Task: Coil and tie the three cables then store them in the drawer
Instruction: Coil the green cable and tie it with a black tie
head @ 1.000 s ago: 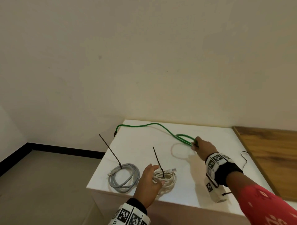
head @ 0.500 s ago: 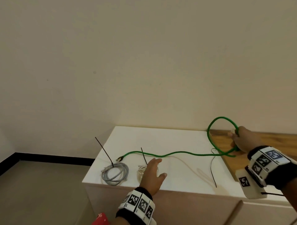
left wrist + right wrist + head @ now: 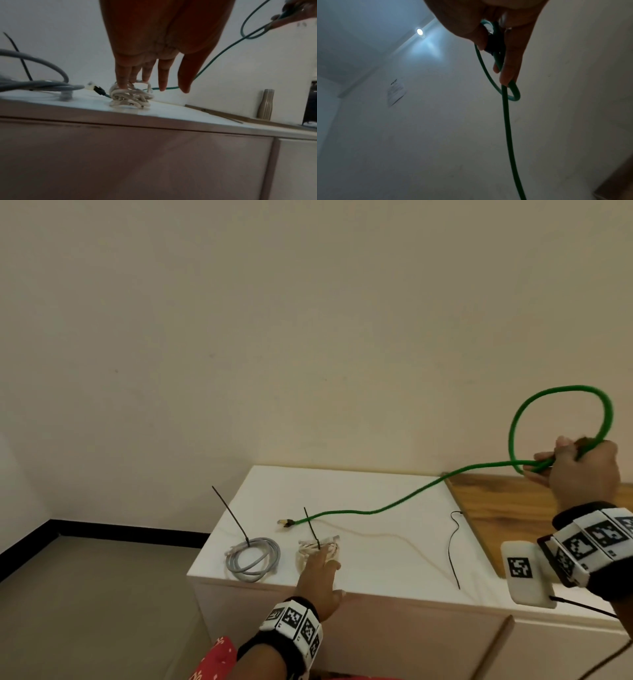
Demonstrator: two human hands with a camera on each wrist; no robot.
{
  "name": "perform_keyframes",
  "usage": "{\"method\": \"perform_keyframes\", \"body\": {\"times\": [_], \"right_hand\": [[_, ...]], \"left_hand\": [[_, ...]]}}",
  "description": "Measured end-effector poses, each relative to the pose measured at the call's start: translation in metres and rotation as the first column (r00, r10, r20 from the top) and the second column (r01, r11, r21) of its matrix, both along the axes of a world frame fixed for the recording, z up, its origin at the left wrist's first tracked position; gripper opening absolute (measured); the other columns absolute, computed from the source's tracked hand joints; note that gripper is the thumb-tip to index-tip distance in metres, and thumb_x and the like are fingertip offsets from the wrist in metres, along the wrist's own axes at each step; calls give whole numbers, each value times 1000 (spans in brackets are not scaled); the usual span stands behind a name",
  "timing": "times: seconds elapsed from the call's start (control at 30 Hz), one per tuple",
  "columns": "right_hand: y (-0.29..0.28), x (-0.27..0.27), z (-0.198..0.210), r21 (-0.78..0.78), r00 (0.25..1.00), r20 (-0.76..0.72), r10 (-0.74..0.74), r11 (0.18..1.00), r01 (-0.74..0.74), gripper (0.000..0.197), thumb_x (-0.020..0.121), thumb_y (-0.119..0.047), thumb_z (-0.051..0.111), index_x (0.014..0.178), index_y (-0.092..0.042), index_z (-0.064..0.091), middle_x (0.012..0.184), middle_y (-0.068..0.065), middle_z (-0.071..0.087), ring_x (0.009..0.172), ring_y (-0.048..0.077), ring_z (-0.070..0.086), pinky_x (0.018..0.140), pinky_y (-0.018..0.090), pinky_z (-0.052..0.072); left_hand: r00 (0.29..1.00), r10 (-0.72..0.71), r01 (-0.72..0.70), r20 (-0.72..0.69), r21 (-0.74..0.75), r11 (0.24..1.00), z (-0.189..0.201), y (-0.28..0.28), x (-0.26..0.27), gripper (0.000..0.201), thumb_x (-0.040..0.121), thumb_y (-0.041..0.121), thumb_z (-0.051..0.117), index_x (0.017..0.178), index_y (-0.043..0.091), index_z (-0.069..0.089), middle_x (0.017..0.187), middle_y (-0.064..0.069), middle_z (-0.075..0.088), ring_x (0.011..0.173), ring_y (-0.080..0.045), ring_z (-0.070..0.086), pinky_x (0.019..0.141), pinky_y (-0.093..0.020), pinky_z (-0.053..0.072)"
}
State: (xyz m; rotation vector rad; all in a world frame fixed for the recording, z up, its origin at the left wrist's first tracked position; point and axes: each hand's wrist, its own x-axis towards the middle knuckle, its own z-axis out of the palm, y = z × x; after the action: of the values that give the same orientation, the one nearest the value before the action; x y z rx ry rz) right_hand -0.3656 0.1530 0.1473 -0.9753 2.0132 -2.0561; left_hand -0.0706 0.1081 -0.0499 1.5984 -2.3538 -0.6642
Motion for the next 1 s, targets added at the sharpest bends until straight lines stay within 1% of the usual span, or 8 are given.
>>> {"method": "perform_keyframes", "body": {"times": [0.1, 0.23, 0.43, 0.53, 0.63, 0.7, 0.9, 1.0], "right_hand": [[6, 1, 0, 13, 995, -57, 79, 997, -78, 9, 96, -27, 40, 96, -19, 36, 88, 16, 64, 73, 30, 63, 62, 40, 60], [20, 31, 10, 186, 915, -120, 386, 914, -362, 11, 98, -23, 36, 95, -14, 41, 71, 8, 56, 61, 27, 57, 51, 35, 51], [48, 64, 18, 412, 810, -151, 567, 781, -470, 21, 97, -25, 35, 93, -7, 44, 64, 10, 51, 51, 25, 47, 47, 30, 39], [62, 67, 12, 473, 792, -180, 584, 757, -450, 15, 95, -26, 38, 88, -13, 43, 67, 11, 57, 55, 28, 55, 47, 32, 45], [72, 62, 5, 451, 821, -182, 541, 788, -419, 16, 92, -27, 42, 96, -12, 42, 73, 15, 60, 63, 34, 62, 52, 37, 51], [73, 59, 1, 454, 836, -183, 517, 799, -394, 15, 92, -26, 43, 98, -12, 43, 74, 17, 61, 65, 36, 63, 55, 39, 53], [61, 71, -10, 481, 809, -137, 571, 753, -450, 18, 91, -23, 44, 98, -7, 45, 73, 19, 61, 62, 37, 62, 52, 39, 53], [56, 77, -10, 460, 794, -127, 594, 745, -483, 40, 78, -50, 50, 90, -12, 47, 68, 16, 63, 54, 31, 63, 46, 38, 53]], "left_hand": [[998, -8, 7, 55, 7, 1000, -1, -5, 3, 52, 88, 24, 54, 136, 15, 35, 157, -6, -1, 145, -25, 3, 118, -37, 16], [998, -19, 20, 52, -32, 999, 3, -6, -4, 55, 89, 27, 53, 138, 14, 32, 157, -8, 1, 145, -25, 2, 118, -37, 14], [982, -135, 131, -135, -38, 991, 24, 19, -35, 65, 89, 29, 54, 143, 15, 19, 157, -6, 3, 145, -24, -3, 119, -37, 9], [976, 159, -158, -148, 15, 987, 29, 16, -37, 73, 89, 35, 53, 145, 16, 10, 156, -12, -1, 145, -29, -4, 119, -45, 9], [760, 642, -633, -102, 109, 767, 27, 5, -11, 90, 86, 40, 56, 146, 19, -8, 153, -23, -15, 142, -40, -8, 115, -54, 10], [697, 713, -699, -76, 147, 699, 17, 1, 6, 106, 81, 46, 61, 143, 19, -20, 150, -28, -19, 141, -43, -8, 114, -56, 10], [818, 574, -571, 20, 142, 809, -15, -23, 5, 102, 80, 59, 53, 141, 29, -24, 147, -27, -29, 141, -42, -13, 113, -57, 7], [833, 550, -553, 57, 125, 824, -18, -44, -8, 83, 89, 49, 45, 144, 30, -15, 150, -23, -24, 142, -38, -11, 114, -58, 6]]}}
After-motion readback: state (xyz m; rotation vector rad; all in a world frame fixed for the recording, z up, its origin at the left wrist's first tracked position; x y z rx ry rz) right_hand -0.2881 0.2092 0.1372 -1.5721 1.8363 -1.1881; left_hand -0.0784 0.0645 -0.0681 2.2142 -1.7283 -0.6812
